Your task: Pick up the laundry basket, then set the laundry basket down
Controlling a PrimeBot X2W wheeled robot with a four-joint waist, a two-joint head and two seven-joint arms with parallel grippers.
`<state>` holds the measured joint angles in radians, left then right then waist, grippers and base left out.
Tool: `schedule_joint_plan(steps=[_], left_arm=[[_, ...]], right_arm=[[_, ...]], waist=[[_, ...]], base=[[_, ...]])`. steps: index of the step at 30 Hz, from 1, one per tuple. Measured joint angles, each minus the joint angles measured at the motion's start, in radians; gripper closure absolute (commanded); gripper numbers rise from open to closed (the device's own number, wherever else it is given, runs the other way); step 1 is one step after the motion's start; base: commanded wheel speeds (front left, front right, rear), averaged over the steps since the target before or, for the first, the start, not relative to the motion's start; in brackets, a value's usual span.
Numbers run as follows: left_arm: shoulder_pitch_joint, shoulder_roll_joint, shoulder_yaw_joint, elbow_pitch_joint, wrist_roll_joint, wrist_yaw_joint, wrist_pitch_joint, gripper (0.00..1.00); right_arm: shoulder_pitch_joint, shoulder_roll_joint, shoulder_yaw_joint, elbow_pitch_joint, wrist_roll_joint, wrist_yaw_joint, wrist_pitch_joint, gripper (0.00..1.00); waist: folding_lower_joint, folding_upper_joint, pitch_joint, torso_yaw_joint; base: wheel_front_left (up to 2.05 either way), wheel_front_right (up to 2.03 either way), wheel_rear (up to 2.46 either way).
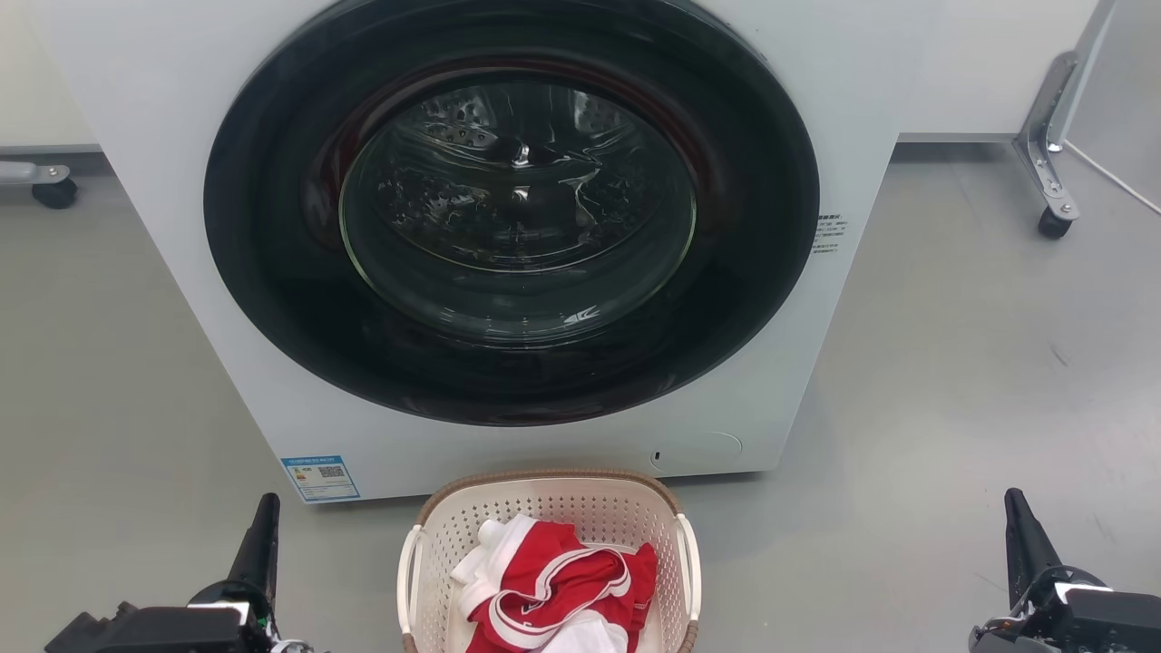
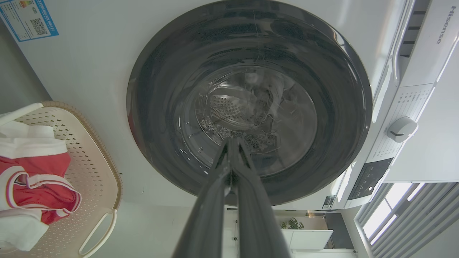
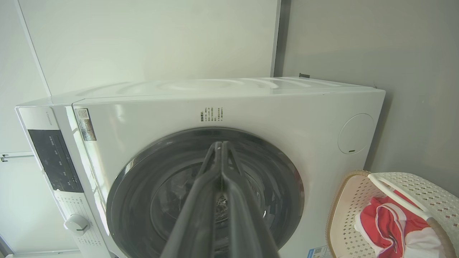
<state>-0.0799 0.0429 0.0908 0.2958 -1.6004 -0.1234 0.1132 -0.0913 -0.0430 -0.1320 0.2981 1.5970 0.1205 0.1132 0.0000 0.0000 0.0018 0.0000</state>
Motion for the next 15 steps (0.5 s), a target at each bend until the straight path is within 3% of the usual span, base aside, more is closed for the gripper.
schedule_joint_plan(steps=[15], left_arm=[[0.000, 0.000, 0.000, 0.000, 0.000, 0.000, 0.000, 1.00]], right_arm=[[0.000, 0.000, 0.000, 0.000, 0.000, 0.000, 0.000, 1.00]], waist=[[0.0000, 0.0000, 0.000, 0.000]], base=[[0.00, 0.00, 0.00]])
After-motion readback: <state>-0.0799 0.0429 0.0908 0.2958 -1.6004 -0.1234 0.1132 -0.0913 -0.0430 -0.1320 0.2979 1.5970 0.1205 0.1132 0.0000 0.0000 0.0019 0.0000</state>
